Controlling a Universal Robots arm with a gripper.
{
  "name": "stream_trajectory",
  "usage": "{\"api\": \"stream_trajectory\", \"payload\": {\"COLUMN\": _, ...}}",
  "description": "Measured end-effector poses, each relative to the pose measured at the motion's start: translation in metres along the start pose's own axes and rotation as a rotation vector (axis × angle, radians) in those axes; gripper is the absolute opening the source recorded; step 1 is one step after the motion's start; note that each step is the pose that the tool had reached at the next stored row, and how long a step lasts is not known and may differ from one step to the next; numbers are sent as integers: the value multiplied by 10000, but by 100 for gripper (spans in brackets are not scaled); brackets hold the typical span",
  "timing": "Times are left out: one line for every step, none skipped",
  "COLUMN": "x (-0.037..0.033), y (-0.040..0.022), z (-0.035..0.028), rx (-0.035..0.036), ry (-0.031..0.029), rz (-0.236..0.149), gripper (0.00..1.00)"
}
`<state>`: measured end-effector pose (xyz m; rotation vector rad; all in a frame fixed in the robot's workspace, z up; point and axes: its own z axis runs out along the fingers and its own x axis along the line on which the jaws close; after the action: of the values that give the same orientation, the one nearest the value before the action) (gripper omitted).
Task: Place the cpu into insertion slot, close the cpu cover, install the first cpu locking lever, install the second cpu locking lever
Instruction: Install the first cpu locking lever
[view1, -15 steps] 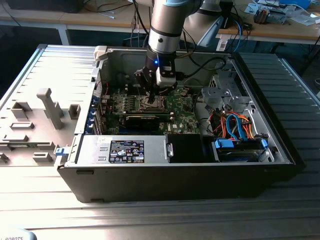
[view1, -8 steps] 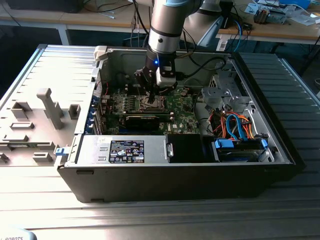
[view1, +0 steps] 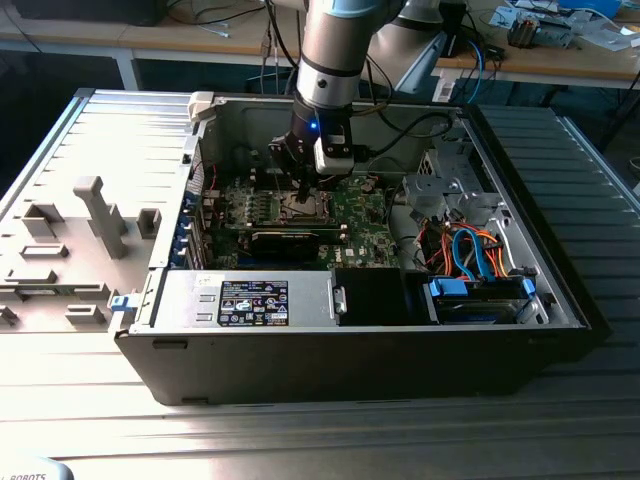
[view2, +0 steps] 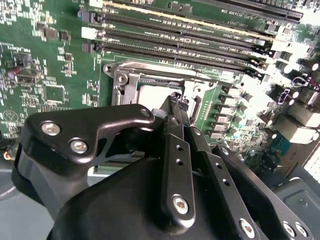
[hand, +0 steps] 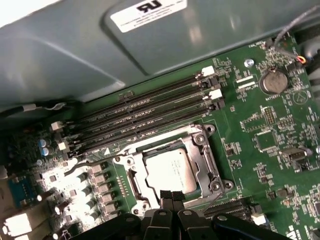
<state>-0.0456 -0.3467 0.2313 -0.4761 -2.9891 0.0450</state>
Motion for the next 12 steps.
{"api": "stream_trajectory", "payload": {"x": 0, "y": 0, "z": 0, "rx": -50, "ry": 15, "rz": -37, "gripper": 11}}
{"api": "stream_trajectory", "payload": {"x": 0, "y": 1, "z": 1, "rx": -57, "ry": 17, "rz": -39, "gripper": 11}}
{"api": "stream_trajectory", "payload": {"x": 0, "y": 1, "z": 1, "rx": -59, "ry": 18, "rz": -40, "gripper": 11}}
{"api": "stream_trajectory", "payload": {"x": 0, "y": 1, "z": 1, "rx": -61, "ry": 18, "rz": -41, "gripper": 11}}
{"api": "stream_trajectory", "payload": {"x": 0, "y": 1, "z": 1, "rx": -63, "ry": 19, "rz": -41, "gripper": 11}}
{"api": "stream_trajectory", "payload": {"x": 0, "y": 1, "z": 1, "rx": -64, "ry": 20, "rz": -41, "gripper": 11}}
{"api": "stream_trajectory", "payload": {"x": 0, "y": 1, "z": 1, "rx": -64, "ry": 20, "rz": -47, "gripper": 11}}
{"api": "stream_trajectory", "payload": {"x": 0, "y": 0, "z": 0, "rx": -62, "ry": 20, "rz": -66, "gripper": 11}}
{"api": "stream_trajectory", "payload": {"x": 0, "y": 0, "z": 0, "rx": -61, "ry": 19, "rz": -69, "gripper": 11}}
{"api": "stream_trajectory", "payload": {"x": 0, "y": 0, "z": 0, "rx": -60, "ry": 18, "rz": -70, "gripper": 11}}
{"api": "stream_trajectory", "payload": {"x": 0, "y": 0, "z": 0, "rx": -60, "ry": 19, "rz": -70, "gripper": 11}}
{"api": "stream_trajectory", "payload": {"x": 0, "y": 1, "z": 0, "rx": -61, "ry": 19, "rz": -70, "gripper": 11}}
